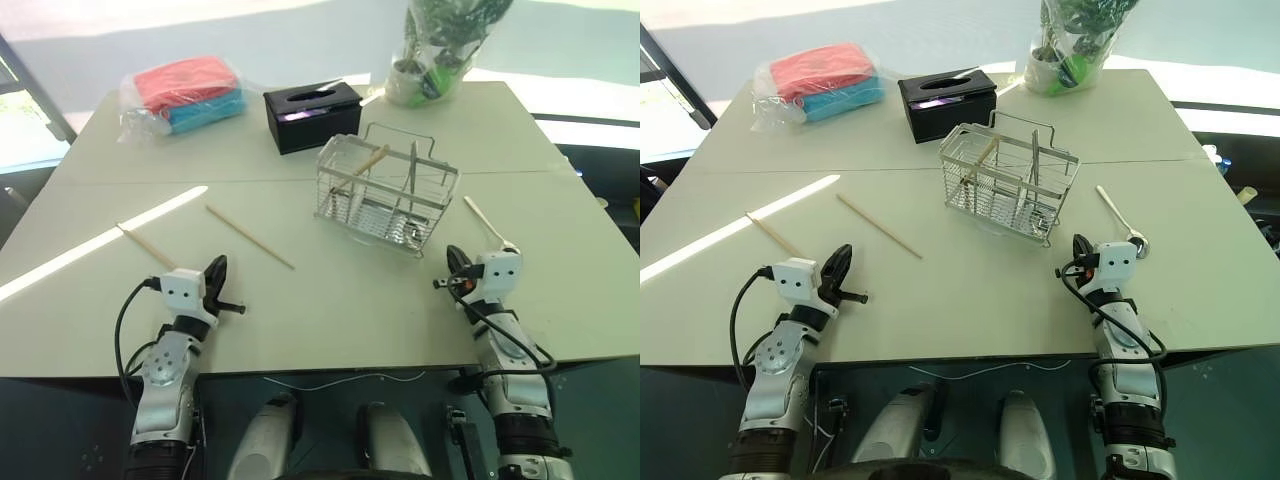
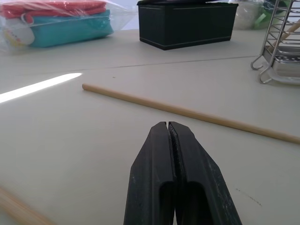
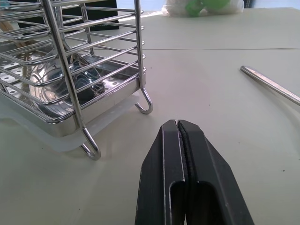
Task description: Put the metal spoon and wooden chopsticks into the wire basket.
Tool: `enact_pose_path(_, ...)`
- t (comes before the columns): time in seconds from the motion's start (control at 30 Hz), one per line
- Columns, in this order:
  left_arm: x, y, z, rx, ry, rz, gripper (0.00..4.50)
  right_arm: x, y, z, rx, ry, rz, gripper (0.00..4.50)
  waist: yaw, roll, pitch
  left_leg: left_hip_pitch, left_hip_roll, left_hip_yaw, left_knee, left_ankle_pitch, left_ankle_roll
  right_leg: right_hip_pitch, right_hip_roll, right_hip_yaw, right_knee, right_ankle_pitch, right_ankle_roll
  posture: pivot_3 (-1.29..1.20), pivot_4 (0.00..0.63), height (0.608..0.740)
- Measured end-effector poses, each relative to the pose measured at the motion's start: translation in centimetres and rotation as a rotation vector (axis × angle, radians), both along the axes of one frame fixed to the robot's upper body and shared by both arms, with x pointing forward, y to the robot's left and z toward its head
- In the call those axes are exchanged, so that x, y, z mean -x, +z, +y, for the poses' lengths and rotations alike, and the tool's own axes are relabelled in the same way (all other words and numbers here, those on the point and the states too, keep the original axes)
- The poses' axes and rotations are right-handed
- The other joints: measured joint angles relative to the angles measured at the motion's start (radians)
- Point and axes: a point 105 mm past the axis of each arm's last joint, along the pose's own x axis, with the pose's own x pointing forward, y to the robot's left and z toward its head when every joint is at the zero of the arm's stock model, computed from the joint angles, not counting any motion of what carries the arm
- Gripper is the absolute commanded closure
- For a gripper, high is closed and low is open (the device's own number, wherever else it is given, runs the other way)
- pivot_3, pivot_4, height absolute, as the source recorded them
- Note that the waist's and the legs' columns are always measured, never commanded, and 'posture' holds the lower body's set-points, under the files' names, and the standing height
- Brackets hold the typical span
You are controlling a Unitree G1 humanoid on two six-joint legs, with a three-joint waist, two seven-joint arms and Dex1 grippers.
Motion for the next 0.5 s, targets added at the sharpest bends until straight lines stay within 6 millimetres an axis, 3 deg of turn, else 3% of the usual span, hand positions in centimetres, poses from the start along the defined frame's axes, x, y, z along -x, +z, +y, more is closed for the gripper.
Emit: enact_pose_path(0.5,-0.03,-0.01,-0.28,0.034,-0.019,0.005,4.45,0.01,0.0,-0.02,0.0,-0.002,0.0,4.5,0.0,0.0,0.0,0.0,0.0,0.0,0.0,0.0,0.0,0.0,0.0,0.0,0.0,0.0,0.0,0.0,0.15,0.74)
